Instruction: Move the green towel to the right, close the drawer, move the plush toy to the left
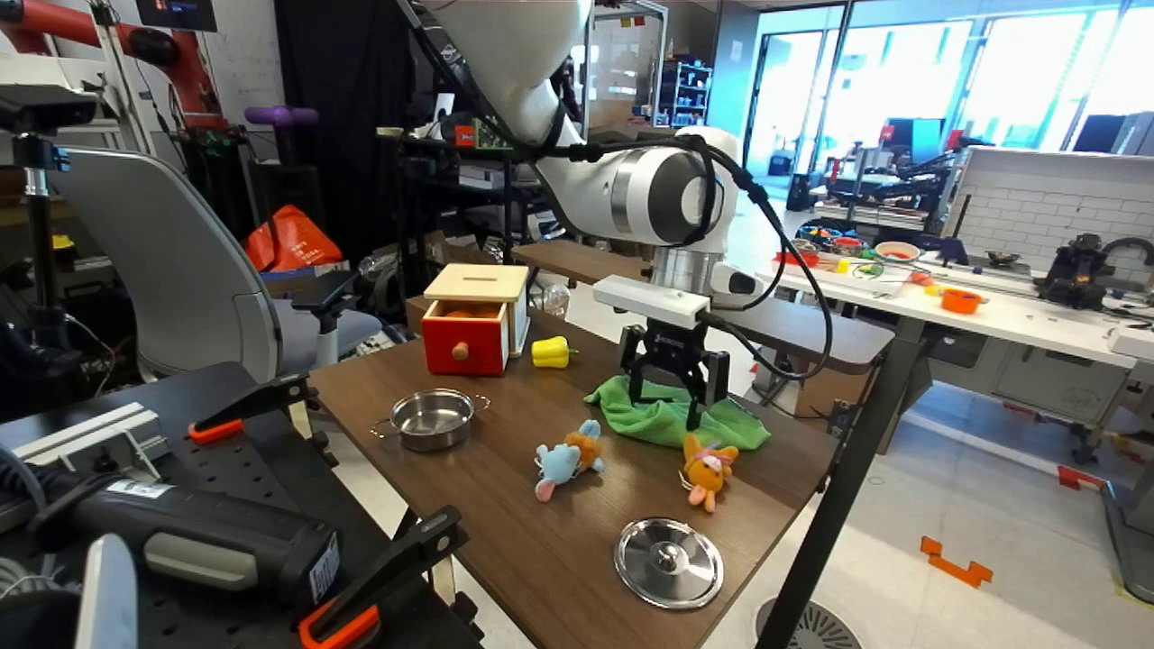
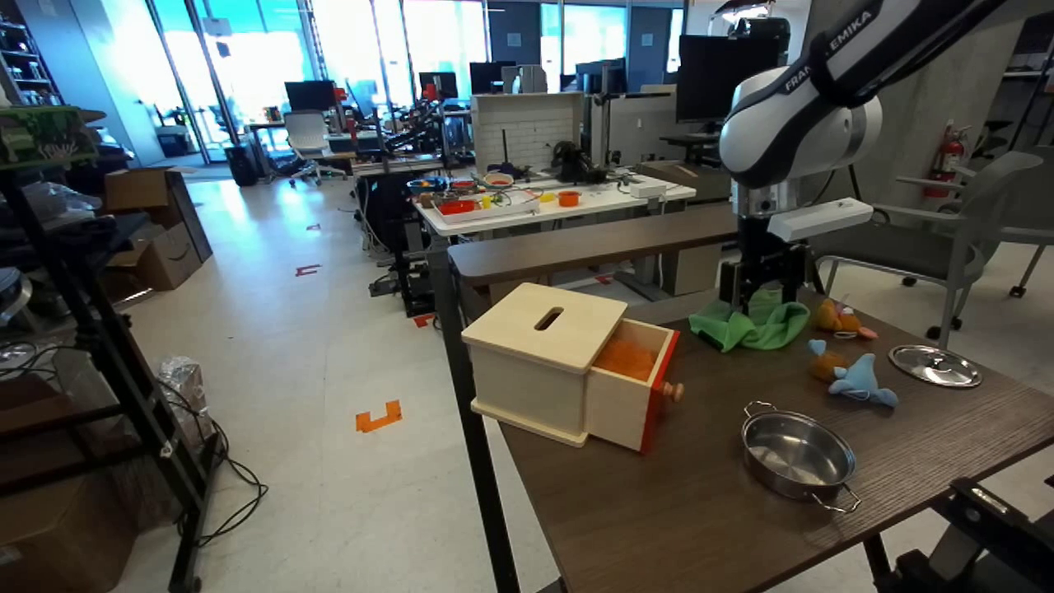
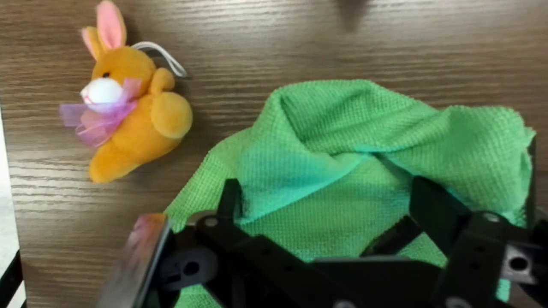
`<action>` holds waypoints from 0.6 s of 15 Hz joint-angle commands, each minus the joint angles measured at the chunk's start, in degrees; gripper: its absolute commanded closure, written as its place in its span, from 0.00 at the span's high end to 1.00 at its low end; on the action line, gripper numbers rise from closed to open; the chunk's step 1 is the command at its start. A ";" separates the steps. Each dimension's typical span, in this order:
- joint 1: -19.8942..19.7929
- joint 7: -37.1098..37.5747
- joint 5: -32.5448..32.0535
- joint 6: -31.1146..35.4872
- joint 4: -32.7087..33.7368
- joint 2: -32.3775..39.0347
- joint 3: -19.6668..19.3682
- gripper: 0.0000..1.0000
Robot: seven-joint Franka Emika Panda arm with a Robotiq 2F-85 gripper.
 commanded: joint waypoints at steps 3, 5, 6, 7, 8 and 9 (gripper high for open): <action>2.19 -7.70 -3.25 2.44 -18.74 -13.94 1.40 1.00; 3.29 -9.53 -5.02 4.46 -23.87 -17.31 1.54 1.00; 4.00 -9.98 -5.98 5.37 -26.66 -19.31 1.70 1.00; 4.42 -10.97 -6.98 6.72 -29.35 -20.87 2.01 1.00; 4.95 -11.51 -7.73 7.46 -32.14 -22.75 2.38 1.00; 5.18 -12.79 -8.90 9.86 -34.99 -23.80 2.81 1.00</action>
